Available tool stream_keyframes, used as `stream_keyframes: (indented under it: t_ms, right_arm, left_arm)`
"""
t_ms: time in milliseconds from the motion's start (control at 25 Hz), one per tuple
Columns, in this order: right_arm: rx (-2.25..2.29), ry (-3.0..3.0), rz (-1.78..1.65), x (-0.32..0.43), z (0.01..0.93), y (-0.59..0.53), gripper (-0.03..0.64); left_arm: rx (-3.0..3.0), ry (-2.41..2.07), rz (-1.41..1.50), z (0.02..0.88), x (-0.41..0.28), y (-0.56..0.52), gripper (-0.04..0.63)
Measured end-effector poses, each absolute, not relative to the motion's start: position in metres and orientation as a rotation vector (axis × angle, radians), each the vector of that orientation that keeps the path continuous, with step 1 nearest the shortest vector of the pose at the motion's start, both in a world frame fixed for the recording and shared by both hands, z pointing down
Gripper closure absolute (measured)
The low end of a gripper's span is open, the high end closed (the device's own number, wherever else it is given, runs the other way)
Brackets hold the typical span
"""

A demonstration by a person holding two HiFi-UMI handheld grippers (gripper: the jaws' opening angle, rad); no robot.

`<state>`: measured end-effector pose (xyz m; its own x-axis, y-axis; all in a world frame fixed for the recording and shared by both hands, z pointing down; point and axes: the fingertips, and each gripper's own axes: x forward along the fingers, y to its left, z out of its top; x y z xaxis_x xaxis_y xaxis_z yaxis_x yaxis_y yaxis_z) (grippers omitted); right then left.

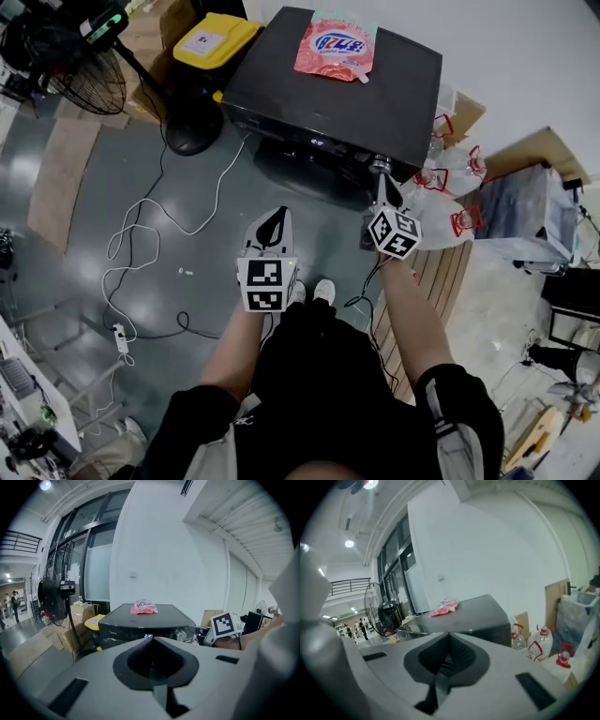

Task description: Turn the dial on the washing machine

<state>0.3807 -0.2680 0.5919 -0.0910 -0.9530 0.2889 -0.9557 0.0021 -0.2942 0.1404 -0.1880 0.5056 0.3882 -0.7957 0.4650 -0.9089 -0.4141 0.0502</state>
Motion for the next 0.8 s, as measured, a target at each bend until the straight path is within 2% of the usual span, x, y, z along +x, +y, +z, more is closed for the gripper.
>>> stream_keyframes:
  t_ms: [240,440,800]
  right_arm:
    - [2.117,-2.298,0.297,0.356,0.49,-0.239,0.617]
    - [2.193,-2.33,0.167,0.359,0.42,-0.209,0.617]
    - [2.233,-2.343,0.081,0.365,0.378,-0.169,0.617]
  left_arm:
    - [2.467,-1.467,0.45,0.463,0.16,-0.195,0.586]
    - [2.548,-1.467,0.369,0.427,0.173,-0.197,0.586]
    - [2.618,-1.469,0.241,0.377,0.183,-0.197,0.586]
